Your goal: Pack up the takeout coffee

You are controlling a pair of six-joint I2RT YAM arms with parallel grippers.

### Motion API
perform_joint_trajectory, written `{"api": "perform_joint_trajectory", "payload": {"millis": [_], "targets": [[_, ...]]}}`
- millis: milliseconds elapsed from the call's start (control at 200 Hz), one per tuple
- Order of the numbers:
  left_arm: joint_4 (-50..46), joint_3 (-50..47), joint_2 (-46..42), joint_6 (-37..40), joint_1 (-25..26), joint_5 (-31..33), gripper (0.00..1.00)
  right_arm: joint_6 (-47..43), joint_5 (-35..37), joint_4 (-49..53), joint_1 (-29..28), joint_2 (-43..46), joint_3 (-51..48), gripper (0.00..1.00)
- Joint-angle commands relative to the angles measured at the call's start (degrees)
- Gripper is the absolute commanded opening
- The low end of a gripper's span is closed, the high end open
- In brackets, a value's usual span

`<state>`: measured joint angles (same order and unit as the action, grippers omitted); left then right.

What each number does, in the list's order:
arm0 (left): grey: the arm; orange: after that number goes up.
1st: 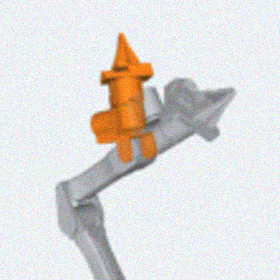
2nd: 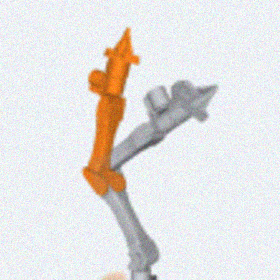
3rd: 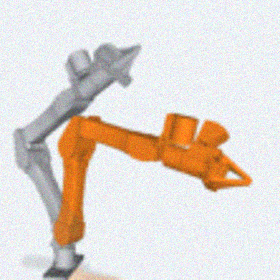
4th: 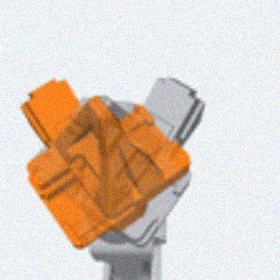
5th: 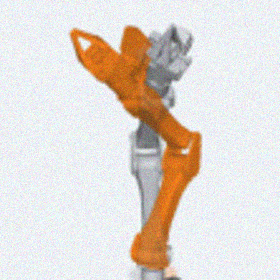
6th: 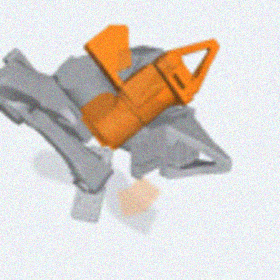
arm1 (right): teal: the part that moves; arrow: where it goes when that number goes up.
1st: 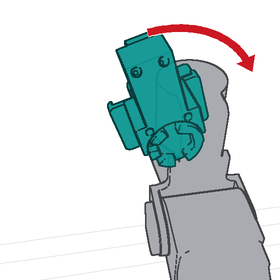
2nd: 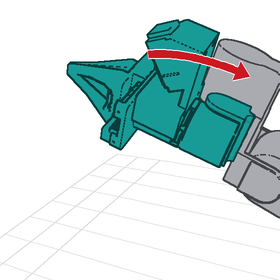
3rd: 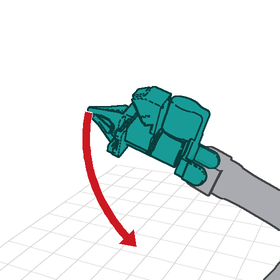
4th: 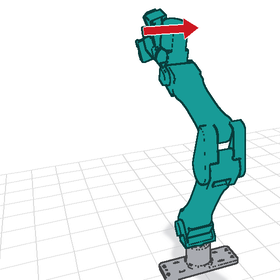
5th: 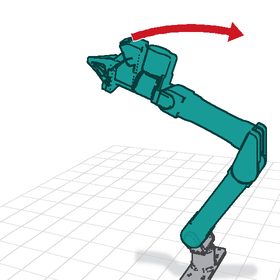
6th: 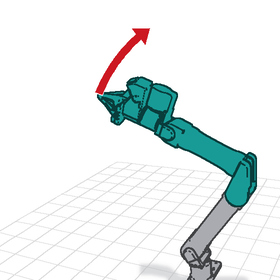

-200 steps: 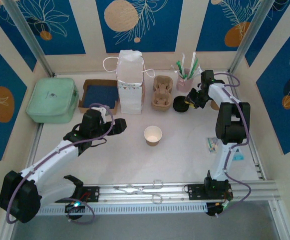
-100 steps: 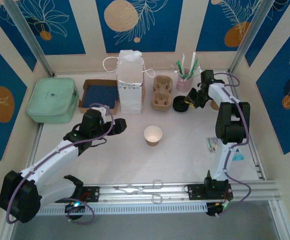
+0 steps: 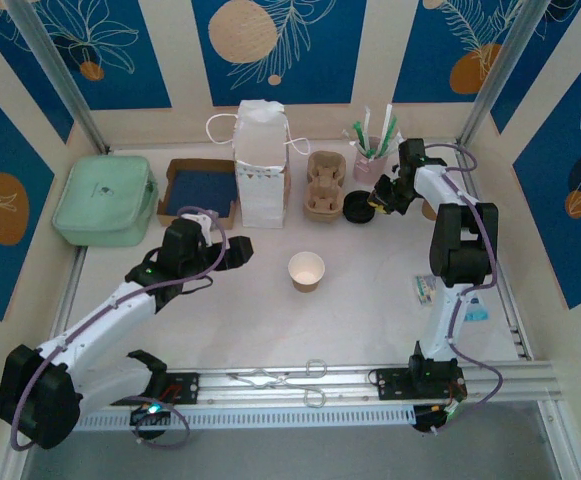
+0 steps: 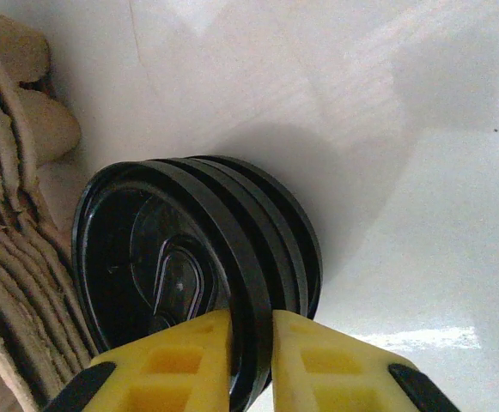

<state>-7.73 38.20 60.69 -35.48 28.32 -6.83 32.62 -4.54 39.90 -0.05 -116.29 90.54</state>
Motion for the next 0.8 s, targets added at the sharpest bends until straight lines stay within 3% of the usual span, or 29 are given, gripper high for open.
{"api": "perform_joint_trajectory", "payload": {"millis": [0,790], "targets": [[0.15,1.09,-1.10,1.16,0.62,0.24,0.97,0.36,-1.28,1.12,-0.46,0.16,1.12,0.17],[-0.12,2.20,-1.83,1.12,0.69,-0.55,0.97,0.33,-0.44,2.27,-0.55,8.48,-0.60,0.12]]}}
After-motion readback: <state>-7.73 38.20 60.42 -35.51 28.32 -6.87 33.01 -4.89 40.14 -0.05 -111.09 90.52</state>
